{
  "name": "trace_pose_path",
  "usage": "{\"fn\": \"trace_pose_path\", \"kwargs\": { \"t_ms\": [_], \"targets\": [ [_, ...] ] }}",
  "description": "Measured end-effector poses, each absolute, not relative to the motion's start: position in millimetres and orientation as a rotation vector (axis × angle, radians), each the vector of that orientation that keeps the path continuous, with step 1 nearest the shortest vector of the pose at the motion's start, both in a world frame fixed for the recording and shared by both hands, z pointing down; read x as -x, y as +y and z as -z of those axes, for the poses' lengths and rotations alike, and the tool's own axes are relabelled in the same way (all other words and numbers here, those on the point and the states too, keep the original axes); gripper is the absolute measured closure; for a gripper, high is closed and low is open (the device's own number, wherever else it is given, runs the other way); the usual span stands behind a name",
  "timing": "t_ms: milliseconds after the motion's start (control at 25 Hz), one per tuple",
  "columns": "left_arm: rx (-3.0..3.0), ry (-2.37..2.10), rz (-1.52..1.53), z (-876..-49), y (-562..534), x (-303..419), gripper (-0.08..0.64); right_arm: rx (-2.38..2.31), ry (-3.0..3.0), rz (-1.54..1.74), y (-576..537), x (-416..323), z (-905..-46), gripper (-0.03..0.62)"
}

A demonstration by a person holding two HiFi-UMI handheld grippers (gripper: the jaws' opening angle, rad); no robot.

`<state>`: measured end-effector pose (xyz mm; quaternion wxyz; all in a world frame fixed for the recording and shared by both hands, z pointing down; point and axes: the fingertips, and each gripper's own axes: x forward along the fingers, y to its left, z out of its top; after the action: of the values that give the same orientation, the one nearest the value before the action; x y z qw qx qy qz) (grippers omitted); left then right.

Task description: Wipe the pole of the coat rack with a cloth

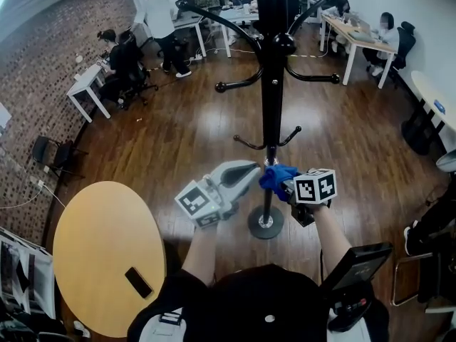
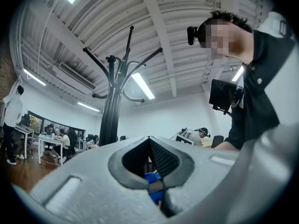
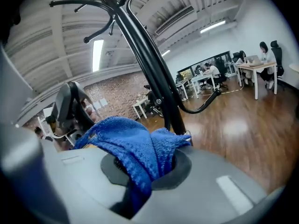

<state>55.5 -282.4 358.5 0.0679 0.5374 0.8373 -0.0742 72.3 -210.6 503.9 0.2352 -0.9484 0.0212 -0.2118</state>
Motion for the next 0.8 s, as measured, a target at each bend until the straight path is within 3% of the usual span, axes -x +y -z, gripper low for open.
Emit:
{"fn": "trace_pose_path", "kwargs": {
  "t_ms": [280,800],
  "targets": [
    [-1.647,2.502,0.235,-360,-294,-62,0.563,2.954,-0.364,0.257,-167,-106,-492,0.552],
    [-1.741,2.411,0.321,-347,-328,-96,0.563,3.306,-0.487,-0.768,-190,-84,-164,0.554]
  ]
}}
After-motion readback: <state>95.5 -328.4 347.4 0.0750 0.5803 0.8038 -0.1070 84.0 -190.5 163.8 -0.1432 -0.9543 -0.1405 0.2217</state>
